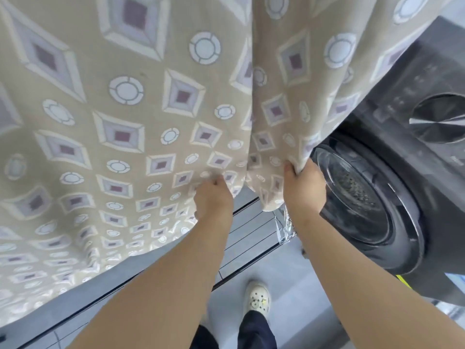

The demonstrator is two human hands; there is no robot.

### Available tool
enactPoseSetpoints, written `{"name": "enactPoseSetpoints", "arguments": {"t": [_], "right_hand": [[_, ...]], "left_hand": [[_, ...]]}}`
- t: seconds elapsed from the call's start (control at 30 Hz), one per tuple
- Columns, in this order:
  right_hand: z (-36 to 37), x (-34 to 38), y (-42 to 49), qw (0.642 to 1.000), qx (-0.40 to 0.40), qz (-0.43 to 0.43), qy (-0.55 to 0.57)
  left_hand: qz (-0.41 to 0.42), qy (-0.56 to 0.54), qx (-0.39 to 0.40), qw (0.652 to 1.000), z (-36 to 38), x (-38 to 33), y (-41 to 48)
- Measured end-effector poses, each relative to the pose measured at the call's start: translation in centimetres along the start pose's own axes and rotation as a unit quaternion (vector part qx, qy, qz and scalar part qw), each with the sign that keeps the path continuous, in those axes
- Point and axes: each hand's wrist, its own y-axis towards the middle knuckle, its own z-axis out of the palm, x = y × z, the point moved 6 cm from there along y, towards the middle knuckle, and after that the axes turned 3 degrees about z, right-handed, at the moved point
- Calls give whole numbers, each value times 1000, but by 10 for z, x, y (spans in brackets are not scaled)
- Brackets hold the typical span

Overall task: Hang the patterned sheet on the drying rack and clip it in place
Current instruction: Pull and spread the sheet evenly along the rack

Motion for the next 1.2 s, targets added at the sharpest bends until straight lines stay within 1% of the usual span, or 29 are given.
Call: {"name": "enactPoseSetpoints", "arguments": {"t": [0.1, 0.2, 0.23, 0.3, 0.4, 0.43, 0.5, 0.6, 0.7, 0.77, 0.8, 0.83, 0.9, 0.97, 1.03, 1.1, 1.17, 1.2], "right_hand": [[-1, -3, 7, 1000, -3, -13, -2], [-1, -5, 10, 1000, 5, -21, -5], [0, -6, 9, 1000, 14, -21, -4], [2, -5, 6, 998, 40, -33, 20], [8, -3, 3, 991, 106, -61, 56], [7, -3, 2, 988, 125, -58, 63], [-2, -7, 3, 987, 129, -50, 77], [-22, -17, 5, 987, 102, -11, 123], [-31, -24, 2, 969, 118, 59, 207], [-33, -31, 0, 940, 127, 148, 280], [-32, -36, 0, 919, 137, 190, 318], [-33, -39, 0, 903, 149, 212, 343], [-35, -45, 3, 898, 161, 218, 346], [-36, -55, 8, 897, 145, 224, 352], [-40, -54, 9, 879, 123, 227, 400], [-39, -55, 10, 860, 120, 228, 441], [-34, -56, 11, 866, 123, 236, 424], [-28, -57, 11, 865, 139, 240, 418]], "left_hand": [[63, 33, -8, 997, -5, -10, 10], [63, 65, -5, 996, -6, -10, 8], [61, 74, -17, 995, -6, -11, 4], [73, 58, -25, 995, -4, -17, -7], [143, 21, -8, 989, 7, -31, -22], [161, 23, -16, 987, 7, -36, -24], [162, 24, -55, 985, 0, -42, -23], [141, -27, -89, 986, -7, -49, -18], [164, -35, -65, 984, 4, -59, -23], [161, -14, -51, 985, 15, -61, -26], [155, -6, -56, 986, 17, -62, -25], [146, -1, -68, 987, 17, -64, -24], [124, 2, -100, 987, 13, -68, -16], [109, -3, -118, 987, 8, -75, -6], [102, -15, -117, 988, 6, -82, 0], [98, -21, -103, 990, 10, -85, -1], [116, -53, -66, 990, 19, -85, -6], [143, -100, -21, 984, 26, -84, -9]]}}
